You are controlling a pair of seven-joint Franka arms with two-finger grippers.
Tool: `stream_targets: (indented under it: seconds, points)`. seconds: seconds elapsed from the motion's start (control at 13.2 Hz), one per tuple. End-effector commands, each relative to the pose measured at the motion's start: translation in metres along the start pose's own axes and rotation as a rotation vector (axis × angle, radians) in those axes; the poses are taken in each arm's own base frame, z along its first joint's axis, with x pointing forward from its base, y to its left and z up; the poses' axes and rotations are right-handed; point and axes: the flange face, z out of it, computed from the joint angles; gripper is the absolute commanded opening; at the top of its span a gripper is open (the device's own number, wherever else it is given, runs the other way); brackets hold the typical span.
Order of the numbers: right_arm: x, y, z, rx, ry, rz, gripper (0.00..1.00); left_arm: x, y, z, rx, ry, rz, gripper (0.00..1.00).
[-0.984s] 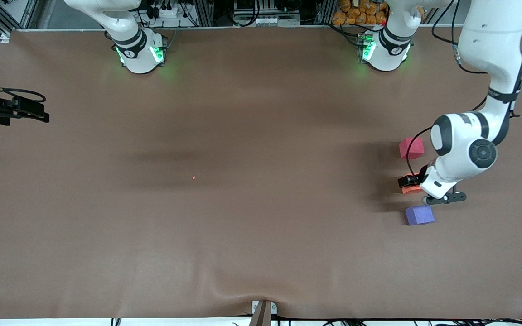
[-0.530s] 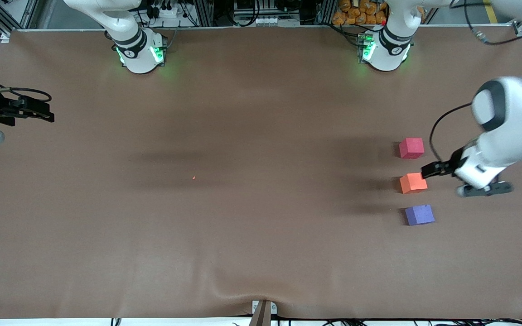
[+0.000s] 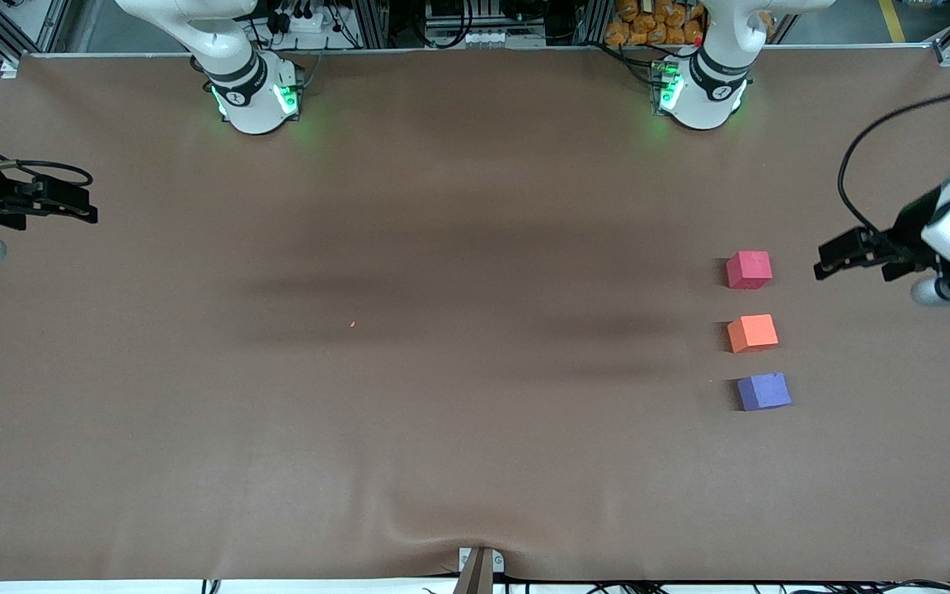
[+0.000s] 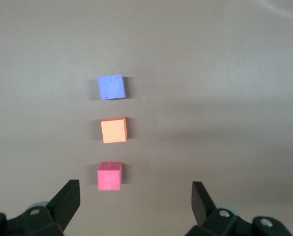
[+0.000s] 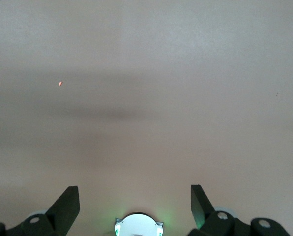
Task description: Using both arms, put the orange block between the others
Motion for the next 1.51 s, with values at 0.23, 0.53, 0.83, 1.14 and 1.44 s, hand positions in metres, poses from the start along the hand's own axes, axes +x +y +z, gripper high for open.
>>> stream_targets:
  seconds: [0.23, 0.53, 0.83, 1.14, 1.44]
  points:
    - [-0.002, 0.002, -0.001, -0.017, 0.002, -0.006, 1.00, -0.022, 0.020, -0.029, 0.091, 0.009, 0.074, 1.00]
    - [-0.001, 0.002, 0.000, -0.013, 0.001, -0.006, 1.00, -0.022, 0.012, -0.031, 0.023, 0.008, 0.046, 1.00]
    - [-0.001, 0.003, 0.000, -0.018, 0.003, -0.003, 1.00, -0.023, 0.011, -0.034, 0.023, 0.014, 0.048, 1.00]
    - [-0.004, 0.002, -0.004, -0.016, 0.010, -0.004, 1.00, -0.025, 0.011, -0.027, 0.037, -0.017, 0.048, 1.00]
    - [-0.011, 0.002, -0.025, -0.001, 0.048, -0.005, 1.00, -0.025, 0.007, -0.024, 0.040, -0.030, 0.046, 1.00]
